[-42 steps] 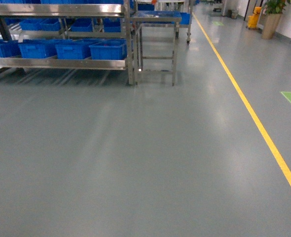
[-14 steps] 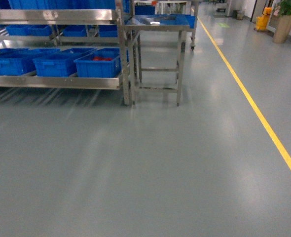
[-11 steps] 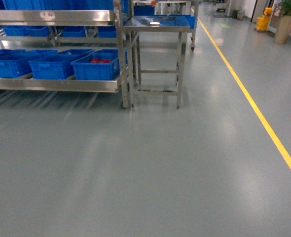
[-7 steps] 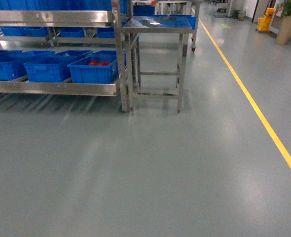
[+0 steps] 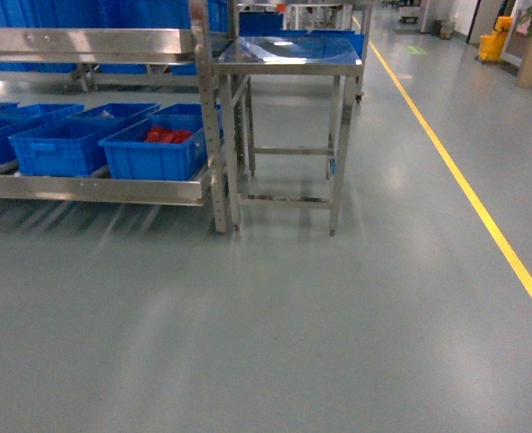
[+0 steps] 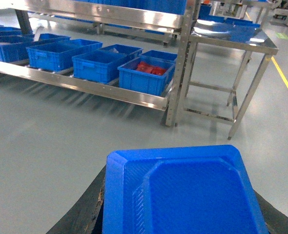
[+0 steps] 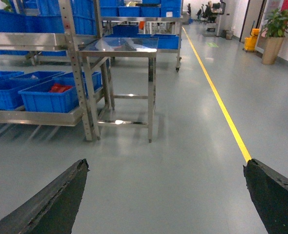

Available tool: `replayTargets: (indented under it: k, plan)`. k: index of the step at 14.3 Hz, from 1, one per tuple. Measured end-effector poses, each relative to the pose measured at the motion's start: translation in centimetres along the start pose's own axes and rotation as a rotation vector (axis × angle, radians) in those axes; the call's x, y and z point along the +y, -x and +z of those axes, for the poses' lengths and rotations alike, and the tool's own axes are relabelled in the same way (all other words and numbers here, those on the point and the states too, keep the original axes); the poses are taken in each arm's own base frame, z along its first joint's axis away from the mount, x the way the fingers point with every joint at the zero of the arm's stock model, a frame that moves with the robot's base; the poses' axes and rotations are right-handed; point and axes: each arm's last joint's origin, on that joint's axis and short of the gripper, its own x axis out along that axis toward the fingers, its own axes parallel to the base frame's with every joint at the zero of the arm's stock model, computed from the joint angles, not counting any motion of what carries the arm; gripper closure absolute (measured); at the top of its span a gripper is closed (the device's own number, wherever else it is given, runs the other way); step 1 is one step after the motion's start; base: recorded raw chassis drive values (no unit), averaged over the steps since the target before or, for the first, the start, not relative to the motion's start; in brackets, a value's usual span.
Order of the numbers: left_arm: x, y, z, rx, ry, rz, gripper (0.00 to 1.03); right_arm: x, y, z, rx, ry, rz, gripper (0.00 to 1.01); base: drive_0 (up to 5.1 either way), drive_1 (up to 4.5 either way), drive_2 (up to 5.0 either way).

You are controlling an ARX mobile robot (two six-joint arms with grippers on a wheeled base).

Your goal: Pick blue part to blue bin on bottom shelf

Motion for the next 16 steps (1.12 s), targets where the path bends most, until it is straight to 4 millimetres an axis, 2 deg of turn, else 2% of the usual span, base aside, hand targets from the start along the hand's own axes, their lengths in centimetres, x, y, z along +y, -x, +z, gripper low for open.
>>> replayTargets:
  k: [16]
  plan:
    - [-0.01,-0.01,-0.04,0.003,-0.003,0.001,0.59,0.00,0.00,-0.01,0.001,0.000,0.000,0.03,0.1,4.11,-3.9]
